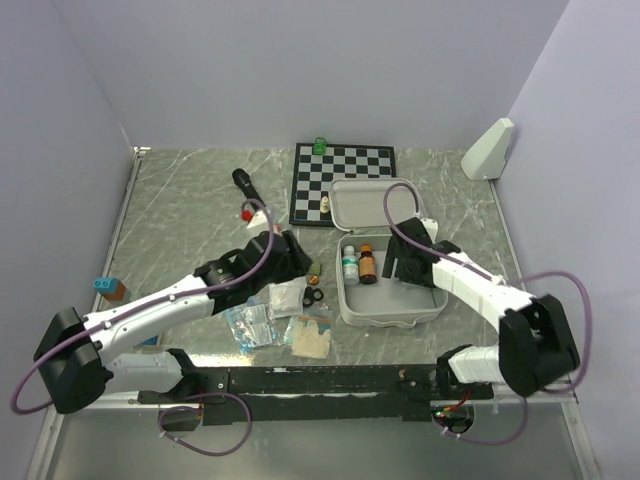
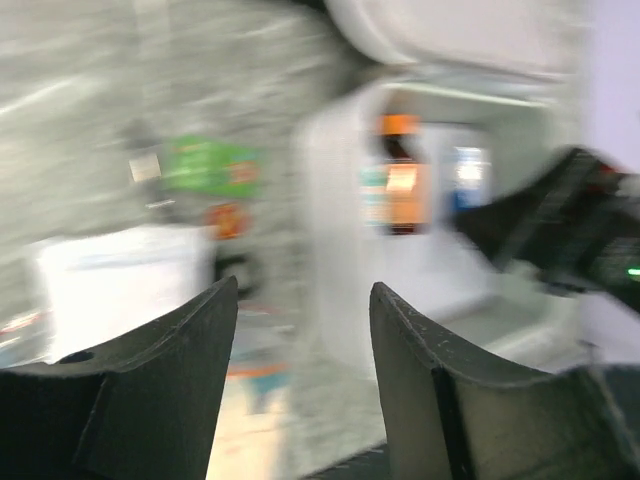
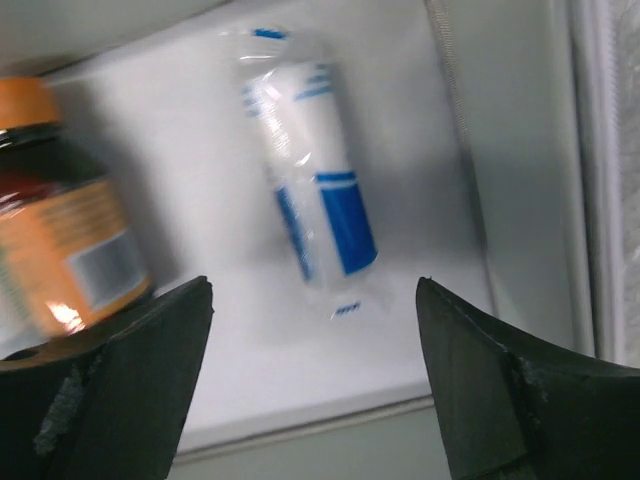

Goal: Organize the medicine kit
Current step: Place the medical item at the medicine box.

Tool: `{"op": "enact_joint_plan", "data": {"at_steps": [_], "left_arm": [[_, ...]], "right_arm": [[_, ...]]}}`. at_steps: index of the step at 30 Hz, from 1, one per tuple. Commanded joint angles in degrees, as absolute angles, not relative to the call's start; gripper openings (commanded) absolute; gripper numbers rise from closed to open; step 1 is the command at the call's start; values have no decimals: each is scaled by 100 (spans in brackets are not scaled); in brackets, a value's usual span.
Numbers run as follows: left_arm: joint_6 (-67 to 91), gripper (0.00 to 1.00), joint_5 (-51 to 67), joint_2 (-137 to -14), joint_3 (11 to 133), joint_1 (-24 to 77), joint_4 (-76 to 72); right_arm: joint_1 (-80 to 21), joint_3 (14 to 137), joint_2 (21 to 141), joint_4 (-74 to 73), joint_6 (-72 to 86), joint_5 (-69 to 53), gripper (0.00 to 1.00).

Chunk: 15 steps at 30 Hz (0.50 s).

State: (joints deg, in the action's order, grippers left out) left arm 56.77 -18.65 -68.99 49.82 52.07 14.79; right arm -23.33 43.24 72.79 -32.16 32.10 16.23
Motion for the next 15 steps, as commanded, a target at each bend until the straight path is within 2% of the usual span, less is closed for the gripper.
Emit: {"op": "enact_joint_plan", "data": {"at_steps": [1,7,10,15], "left_arm": [[5862,59,-2013,-6417,4290,4905,1600],[5906,59,-1942,-6117,3920,4799,1494],[5854,59,-1942,-6161,3937,4773,1494],[5818,59,-1890,-6284,3911,4764,1363]], "right_arm": [[-2232,4763,7883,-2831,3199,1925,84],[-2232,4869,8358,-2619,3094,1864,57],[-2224,4852,8394,-2505,3067,1750,48],[-2442,4737,8227,-2075,2919,1398,42]]}}
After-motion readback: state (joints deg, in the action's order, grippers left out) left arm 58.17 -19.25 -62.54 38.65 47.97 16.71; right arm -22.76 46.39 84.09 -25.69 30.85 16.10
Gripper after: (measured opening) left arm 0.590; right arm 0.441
